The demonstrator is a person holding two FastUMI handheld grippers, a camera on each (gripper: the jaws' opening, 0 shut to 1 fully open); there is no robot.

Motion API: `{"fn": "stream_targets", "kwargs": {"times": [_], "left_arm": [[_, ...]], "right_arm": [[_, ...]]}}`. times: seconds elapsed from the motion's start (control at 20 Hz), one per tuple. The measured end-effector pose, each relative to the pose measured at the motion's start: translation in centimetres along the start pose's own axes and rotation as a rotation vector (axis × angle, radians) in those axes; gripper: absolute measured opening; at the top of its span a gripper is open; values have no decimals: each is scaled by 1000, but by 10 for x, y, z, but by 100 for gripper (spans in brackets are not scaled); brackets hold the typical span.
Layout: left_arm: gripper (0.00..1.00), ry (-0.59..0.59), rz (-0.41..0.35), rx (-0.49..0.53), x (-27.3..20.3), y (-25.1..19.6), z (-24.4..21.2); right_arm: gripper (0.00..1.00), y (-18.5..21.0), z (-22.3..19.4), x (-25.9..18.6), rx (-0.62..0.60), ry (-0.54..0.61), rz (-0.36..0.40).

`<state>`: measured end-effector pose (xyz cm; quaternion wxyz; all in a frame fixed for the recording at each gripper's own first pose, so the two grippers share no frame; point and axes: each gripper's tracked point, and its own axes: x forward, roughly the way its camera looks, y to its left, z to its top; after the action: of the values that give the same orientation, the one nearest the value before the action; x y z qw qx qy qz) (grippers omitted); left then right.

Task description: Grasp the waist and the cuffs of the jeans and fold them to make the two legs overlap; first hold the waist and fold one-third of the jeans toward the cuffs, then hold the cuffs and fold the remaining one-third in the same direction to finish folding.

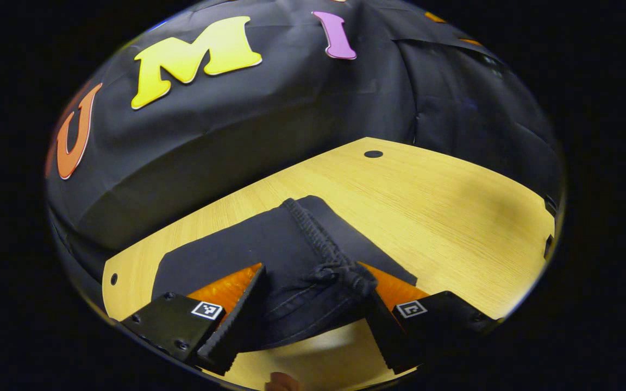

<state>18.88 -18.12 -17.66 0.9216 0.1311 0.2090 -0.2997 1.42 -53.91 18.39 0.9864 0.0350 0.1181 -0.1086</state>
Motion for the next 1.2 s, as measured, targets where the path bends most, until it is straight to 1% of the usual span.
{"fn": "stream_targets", "kwargs": {"times": [0.15, 0.3, 0.4, 0.6, 0.85, 0.9, 0.95, 1.05, 1.2], "left_arm": [[100, -27, -23, -12, -7, -15, 9], [100, -68, -12, -41, -20, -14, 27], [100, -109, 15, -66, -33, -3, 46], [99, -213, 116, -121, -74, 45, 91], [99, -337, 268, -189, -135, 113, 144], [99, -355, 296, -199, -148, 122, 152], [99, -377, 324, -209, -160, 134, 161], [99, -411, 366, -238, -181, 150, 173], [99, -442, 424, -293, -203, 168, 179]], "right_arm": [[98, -3, 1, -1, 7, -1, 1], [98, -1, -2, 2, 17, -2, 12], [98, 4, -4, 6, 17, -4, 27], [98, 29, -12, 16, 17, -6, 83], [98, 84, -20, 30, 6, -15, 194], [100, 96, -21, 32, 1, -21, 218], [98, 109, -22, 32, -1, -24, 242], [98, 132, -20, 34, 5, -37, 279], [98, 161, -20, 31, 21, -53, 327]]}}
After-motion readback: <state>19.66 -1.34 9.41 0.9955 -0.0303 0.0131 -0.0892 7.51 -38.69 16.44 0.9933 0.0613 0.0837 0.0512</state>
